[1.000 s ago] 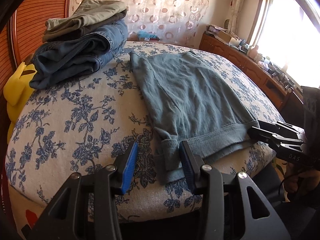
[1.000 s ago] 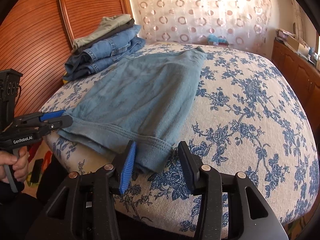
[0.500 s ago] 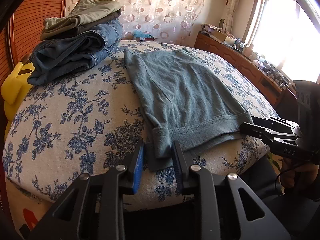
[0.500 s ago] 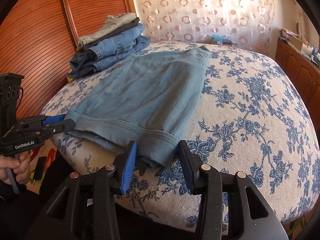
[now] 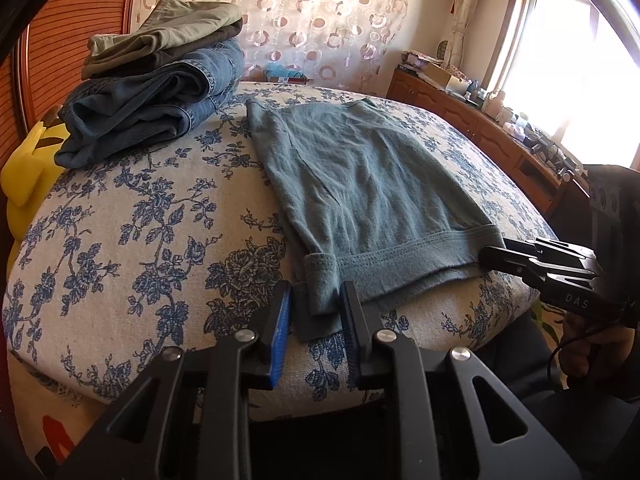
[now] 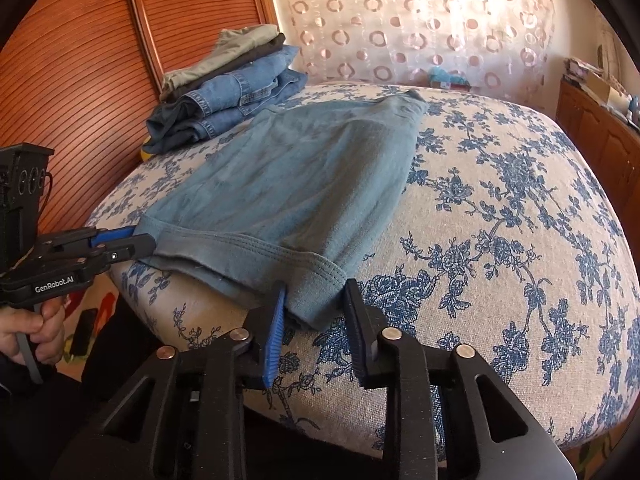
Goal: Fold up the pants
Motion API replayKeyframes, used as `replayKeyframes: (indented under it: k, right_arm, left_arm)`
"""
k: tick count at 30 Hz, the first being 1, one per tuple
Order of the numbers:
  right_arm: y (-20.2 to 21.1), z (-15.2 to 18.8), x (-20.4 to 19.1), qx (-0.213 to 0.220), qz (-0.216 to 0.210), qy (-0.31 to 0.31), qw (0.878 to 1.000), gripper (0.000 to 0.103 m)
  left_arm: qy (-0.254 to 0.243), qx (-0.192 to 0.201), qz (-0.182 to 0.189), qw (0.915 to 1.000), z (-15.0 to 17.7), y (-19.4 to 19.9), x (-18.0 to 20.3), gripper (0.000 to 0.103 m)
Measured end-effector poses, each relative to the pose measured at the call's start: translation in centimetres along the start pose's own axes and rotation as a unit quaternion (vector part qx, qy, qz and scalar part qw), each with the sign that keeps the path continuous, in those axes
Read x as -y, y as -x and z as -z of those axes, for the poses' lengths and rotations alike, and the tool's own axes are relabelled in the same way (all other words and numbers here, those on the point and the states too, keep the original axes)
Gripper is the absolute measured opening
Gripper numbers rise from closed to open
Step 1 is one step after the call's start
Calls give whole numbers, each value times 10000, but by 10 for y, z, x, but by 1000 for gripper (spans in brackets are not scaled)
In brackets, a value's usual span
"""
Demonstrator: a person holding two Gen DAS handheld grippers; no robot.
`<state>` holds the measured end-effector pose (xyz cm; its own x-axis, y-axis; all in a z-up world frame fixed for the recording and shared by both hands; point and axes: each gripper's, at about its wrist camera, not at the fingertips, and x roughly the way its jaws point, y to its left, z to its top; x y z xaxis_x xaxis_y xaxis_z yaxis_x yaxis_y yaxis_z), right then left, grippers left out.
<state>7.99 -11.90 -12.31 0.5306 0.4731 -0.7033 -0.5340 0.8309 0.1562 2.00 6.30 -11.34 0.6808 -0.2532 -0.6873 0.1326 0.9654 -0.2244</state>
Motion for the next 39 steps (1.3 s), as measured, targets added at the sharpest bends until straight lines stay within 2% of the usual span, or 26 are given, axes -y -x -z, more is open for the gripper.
replayKeyframes:
  k: [4,10,16,19,21,22,23,25,29,39]
  right_arm:
    - [2,0,1,54,-94,-47,9999,18]
    - [5,-3,-1,125,-142,-23,9998,15]
    - [2,-3,3,67,-199,-172,9996,21]
    - [-1,-3,3,27,-151,-177,9997,24]
    - [-1,-2,2,25,-136,-161,9998,25]
    - [-1,-2,0,25,-104,-120,9999,24]
    - [-1,-2,-1,32,-78,-77,9999,21]
    - [0,-2,-1,65,-110,-46,9999,15]
    - [5,-8,1,150,-282,-56,9995,9]
    - [22,-41,-4,495,-230,231,9982,8]
  left_arm:
    - [-39,37,10,10000,1,2,1,12]
    - [-11,44,15,10000,1,1,2,12]
    - [-104,15,-25,9999,1,0,5,23]
    - [-250,11,-115,9996,1,-2,9,23]
    - [-239,11,-86,9997,2,-1,9,20]
    - [-225,10,-58,9997,2,-1,8,14]
    - [-225,25,-37,9997,2,0,7,9]
    - [-184,62,65,9998,1,3,7,7]
    - [-155,232,179,9994,-7,13,7,5]
    - [-190,640,176,9976,-45,22,5,5]
